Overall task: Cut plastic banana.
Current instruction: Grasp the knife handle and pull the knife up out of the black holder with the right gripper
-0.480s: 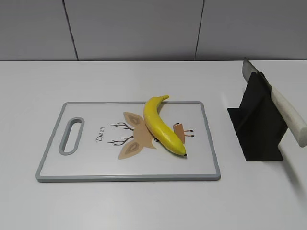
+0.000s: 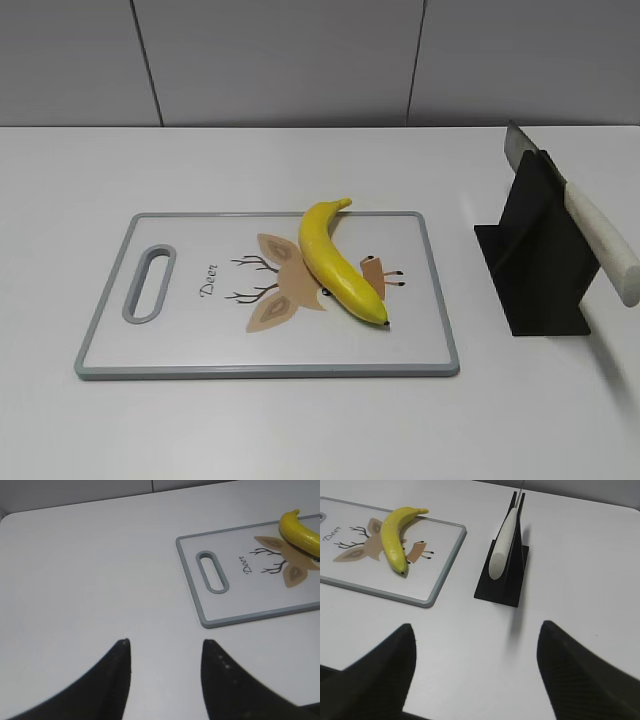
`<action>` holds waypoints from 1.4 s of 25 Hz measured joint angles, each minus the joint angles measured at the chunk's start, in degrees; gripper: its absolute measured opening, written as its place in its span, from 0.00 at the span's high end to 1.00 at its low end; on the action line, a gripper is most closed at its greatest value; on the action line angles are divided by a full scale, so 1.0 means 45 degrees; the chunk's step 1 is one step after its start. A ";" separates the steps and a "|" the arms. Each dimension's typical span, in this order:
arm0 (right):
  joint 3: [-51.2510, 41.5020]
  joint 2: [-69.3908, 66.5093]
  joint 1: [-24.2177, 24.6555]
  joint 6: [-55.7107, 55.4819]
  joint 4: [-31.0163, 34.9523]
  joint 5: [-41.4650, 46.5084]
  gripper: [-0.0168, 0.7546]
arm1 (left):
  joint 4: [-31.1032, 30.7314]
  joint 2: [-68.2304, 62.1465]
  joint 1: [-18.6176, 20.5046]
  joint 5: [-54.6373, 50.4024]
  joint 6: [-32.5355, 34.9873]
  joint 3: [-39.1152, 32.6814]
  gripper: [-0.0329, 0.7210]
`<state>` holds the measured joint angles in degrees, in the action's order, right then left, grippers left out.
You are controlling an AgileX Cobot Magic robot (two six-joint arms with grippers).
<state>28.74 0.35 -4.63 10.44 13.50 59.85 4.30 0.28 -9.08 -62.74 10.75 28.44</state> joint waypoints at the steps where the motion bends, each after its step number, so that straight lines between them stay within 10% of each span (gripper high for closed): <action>1: 0.0000 0.0000 0.0000 0.0000 0.0000 0.0000 0.22 | 0.0000 0.0000 0.0000 0.0000 0.0000 0.0000 0.36; 35: 0.0087 -0.0186 0.0000 0.0000 0.0152 -0.0003 0.22 | -0.0195 0.0000 0.0000 0.0151 0.0000 0.0000 0.23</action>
<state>29.13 -0.49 -4.63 10.44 14.18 59.84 3.42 0.28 -9.08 -62.06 10.75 28.44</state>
